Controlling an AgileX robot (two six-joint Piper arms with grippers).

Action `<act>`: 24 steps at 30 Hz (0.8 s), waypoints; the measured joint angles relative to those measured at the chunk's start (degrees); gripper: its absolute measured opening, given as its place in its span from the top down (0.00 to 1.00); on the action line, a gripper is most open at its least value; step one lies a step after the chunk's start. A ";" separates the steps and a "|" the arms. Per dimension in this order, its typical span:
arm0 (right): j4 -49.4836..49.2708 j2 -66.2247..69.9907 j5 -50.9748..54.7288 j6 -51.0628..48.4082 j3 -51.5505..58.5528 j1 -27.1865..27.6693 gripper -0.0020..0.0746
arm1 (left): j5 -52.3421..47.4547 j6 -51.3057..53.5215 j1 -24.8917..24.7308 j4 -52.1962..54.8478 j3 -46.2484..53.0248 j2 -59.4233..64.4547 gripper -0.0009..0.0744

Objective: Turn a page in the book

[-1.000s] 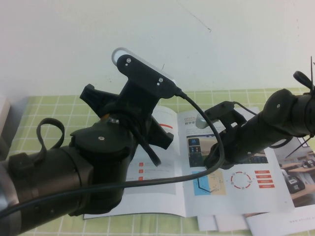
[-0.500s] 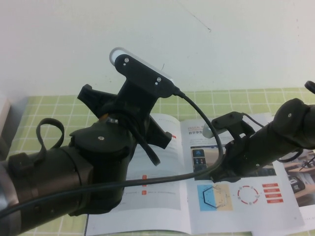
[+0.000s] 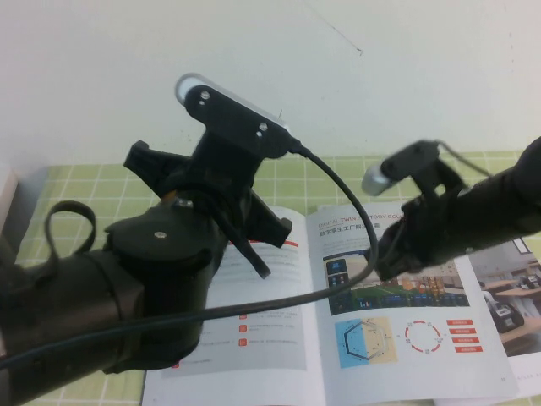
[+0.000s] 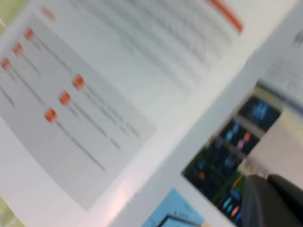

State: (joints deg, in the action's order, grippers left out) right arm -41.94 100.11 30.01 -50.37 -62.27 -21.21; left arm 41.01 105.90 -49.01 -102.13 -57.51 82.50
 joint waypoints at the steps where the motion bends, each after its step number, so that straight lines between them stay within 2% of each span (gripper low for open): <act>1: -1.03 -1.71 -0.45 -1.49 0.00 0.00 0.98 | 0.00 -0.41 0.00 -0.09 0.00 -0.64 0.99; 6: -11.32 -9.87 -2.75 -12.04 1.26 0.00 0.98 | -0.96 -1.49 0.94 -0.09 0.03 -6.66 0.99; 12: -31.48 -20.15 -4.22 -37.08 7.75 0.00 0.98 | -11.16 1.89 5.51 0.02 4.52 -18.02 0.99; 18: -49.51 -27.72 0.35 -58.99 13.58 0.00 0.98 | -17.40 2.33 6.99 0.47 12.91 -28.58 0.99; 21: -53.20 -31.34 6.15 -68.44 15.90 0.00 0.98 | -20.08 1.90 6.99 0.63 17.95 -34.05 0.99; 24: -54.12 -35.06 9.49 -71.22 17.52 0.00 0.98 | -21.98 0.86 6.99 0.95 23.44 -39.04 0.99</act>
State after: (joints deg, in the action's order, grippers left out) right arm -96.06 65.05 39.50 -121.59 -44.75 -21.21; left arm 19.03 106.76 -42.02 -101.18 -34.07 43.46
